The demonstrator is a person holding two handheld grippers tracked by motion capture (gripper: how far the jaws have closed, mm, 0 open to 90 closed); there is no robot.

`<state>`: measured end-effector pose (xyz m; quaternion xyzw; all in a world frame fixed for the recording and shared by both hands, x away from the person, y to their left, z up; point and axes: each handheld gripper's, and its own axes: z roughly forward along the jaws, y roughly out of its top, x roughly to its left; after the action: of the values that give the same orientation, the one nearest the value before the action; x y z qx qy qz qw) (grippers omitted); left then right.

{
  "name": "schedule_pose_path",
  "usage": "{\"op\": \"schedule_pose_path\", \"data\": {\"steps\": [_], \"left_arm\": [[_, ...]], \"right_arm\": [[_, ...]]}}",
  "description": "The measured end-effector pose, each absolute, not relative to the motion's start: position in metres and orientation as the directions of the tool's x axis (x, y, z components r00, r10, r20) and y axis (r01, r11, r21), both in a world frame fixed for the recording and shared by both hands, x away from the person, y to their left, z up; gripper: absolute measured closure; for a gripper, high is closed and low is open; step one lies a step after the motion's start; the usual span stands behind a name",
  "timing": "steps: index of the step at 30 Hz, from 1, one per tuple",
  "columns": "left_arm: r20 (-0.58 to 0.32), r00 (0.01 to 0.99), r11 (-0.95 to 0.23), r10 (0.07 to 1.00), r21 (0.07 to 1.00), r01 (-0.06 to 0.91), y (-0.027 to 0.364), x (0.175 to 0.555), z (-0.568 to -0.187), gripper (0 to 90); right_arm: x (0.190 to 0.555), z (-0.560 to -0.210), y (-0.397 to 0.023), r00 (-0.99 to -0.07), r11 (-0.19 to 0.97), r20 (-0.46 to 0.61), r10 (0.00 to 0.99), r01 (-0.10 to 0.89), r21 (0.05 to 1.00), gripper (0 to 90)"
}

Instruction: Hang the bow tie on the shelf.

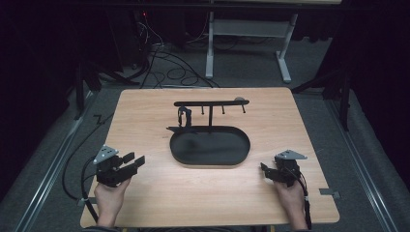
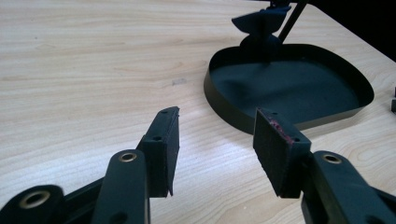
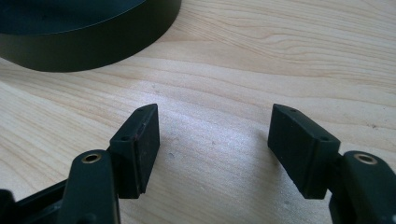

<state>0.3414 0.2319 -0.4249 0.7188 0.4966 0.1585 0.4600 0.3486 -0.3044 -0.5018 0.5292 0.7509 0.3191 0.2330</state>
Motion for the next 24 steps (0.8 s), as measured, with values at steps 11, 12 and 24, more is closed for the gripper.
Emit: {"op": "schedule_pose_path", "data": {"steps": [11,12,24], "left_arm": [[-0.238,0.443,-0.080,0.865,0.805,0.589,0.232,0.340,-0.434,51.2],[-0.237,0.441,-0.081,0.866,0.803,0.590,0.232,0.340,-0.435,51.2],[-0.228,0.429,-0.095,0.874,0.786,0.610,0.228,0.340,-0.446,51.2]], "right_arm": [[0.348,-0.502,-0.304,-0.329,0.234,-0.011,0.944,0.647,0.725,35.7],[0.348,-0.502,-0.304,-0.329,0.234,-0.011,0.944,0.647,0.725,35.7],[0.348,-0.502,-0.304,-0.329,0.234,-0.011,0.944,0.647,0.725,35.7]]}}
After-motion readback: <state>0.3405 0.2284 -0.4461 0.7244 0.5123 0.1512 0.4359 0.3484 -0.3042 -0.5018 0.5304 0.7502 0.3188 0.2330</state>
